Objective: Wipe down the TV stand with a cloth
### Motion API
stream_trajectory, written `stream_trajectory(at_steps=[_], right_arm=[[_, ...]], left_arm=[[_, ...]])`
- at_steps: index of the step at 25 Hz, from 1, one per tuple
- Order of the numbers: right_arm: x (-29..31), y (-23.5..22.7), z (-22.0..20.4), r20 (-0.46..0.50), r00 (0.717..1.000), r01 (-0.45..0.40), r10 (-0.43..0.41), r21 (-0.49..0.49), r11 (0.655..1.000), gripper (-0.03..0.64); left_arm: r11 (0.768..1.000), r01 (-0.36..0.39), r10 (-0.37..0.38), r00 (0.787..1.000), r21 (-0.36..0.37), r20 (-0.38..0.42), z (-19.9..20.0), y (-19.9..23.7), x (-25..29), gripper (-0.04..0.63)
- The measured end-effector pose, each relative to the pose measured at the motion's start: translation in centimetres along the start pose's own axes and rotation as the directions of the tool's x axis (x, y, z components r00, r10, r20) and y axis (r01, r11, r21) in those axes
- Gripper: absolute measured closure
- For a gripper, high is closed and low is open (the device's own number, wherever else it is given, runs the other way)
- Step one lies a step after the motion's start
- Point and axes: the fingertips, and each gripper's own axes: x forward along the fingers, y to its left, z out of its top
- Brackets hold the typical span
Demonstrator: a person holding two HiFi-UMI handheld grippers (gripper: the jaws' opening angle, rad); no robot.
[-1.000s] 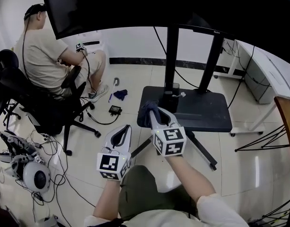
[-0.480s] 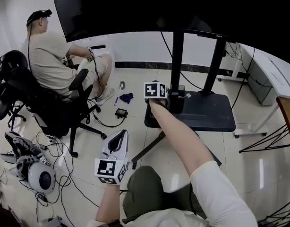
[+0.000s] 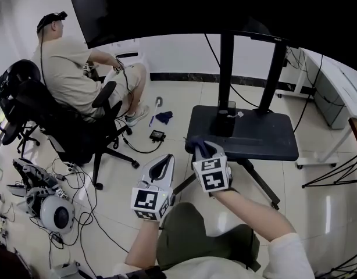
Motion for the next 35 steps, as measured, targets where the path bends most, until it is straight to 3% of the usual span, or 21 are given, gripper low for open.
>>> stream_trajectory(at_steps=[2, 5, 9, 12, 14, 16, 18, 20, 23, 26, 29, 32, 35], right_arm=[[-4.2, 1.0, -2.2, 0.022, 0.999, -0.04, 0.039, 0.055, 0.998, 0.566], [-8.9, -0.9, -2.0, 0.163, 0.986, -0.039, 0.023, 0.092, 0.995, 0.566], [-10.6, -9.9, 1.8, 0.25, 0.964, 0.054, -0.091, 0.152, 0.987, 0.566], [-7.9, -17.7, 6.3, 0.256, 0.951, 0.142, -0.173, 0.136, 0.98, 0.566], [-3.0, -21.5, 5.5, 0.157, 0.971, 0.154, -0.178, 0.151, 0.976, 0.566], [2.6, -23.8, 1.6, -0.037, 0.989, 0.148, -0.143, 0.222, 0.964, 0.566], [6.5, -25.6, -0.8, -0.161, 0.977, 0.179, -0.141, 0.253, 0.951, 0.566], [8.8, -26.8, -1.7, -0.202, 0.968, 0.199, -0.147, 0.265, 0.944, 0.565], [9.6, -26.5, -2.3, -0.224, 0.964, 0.188, -0.141, 0.208, 0.96, 0.565], [7.3, -24.2, -2.8, -0.23, 0.97, 0.121, -0.081, 0.166, 0.979, 0.565], [1.9, -21.3, -1.5, -0.131, 0.99, 0.065, -0.055, 0.075, 0.995, 0.565], [-4.7, -16.9, -3.1, -0.095, 0.995, 0.012, -0.005, 0.068, 0.998, 0.565], [-10.3, -11.8, -3.7, 0.001, 1.0, -0.014, 0.014, 0.044, 0.999, 0.565]], left_arm=[[1.0, 0.027, -0.027, 1.0, 0.001, -0.01, -0.5, -1.2, 0.7, 0.529], [0.998, 0.058, -0.058, 0.998, 0.002, -0.017, -0.4, -2.2, 1.6, 0.529], [0.998, 0.061, -0.061, 0.998, -0.003, -0.003, 0.3, -2.4, 2.1, 0.529], [0.998, 0.069, -0.069, 0.998, -0.004, 0.0, 0.8, -3.4, 2.0, 0.529], [0.997, 0.076, -0.076, 0.997, -0.001, -0.006, 1.0, -4.2, 1.8, 0.529], [0.997, 0.079, -0.079, 0.997, 0.007, -0.012, 1.6, -4.8, 1.2, 0.529], [0.997, 0.074, -0.073, 0.997, 0.018, -0.015, 2.3, -5.0, 0.4, 0.529], [0.998, 0.059, -0.058, 0.998, 0.027, -0.016, 2.7, -5.0, -0.2, 0.529], [0.998, 0.053, -0.051, 0.998, 0.037, -0.029, 2.3, -5.3, -0.6, 0.529], [0.997, 0.07, -0.068, 0.997, 0.044, -0.046, 0.9, -6.6, 0.3, 0.529], [0.993, 0.114, -0.111, 0.992, 0.039, -0.061, -0.1, -8.5, 1.9, 0.529], [0.985, 0.169, -0.167, 0.984, 0.035, -0.061, -1.4, -10.5, 3.3, 0.529], [0.979, 0.204, -0.203, 0.979, 0.012, -0.032, -0.6, -11.4, 4.1, 0.529]])
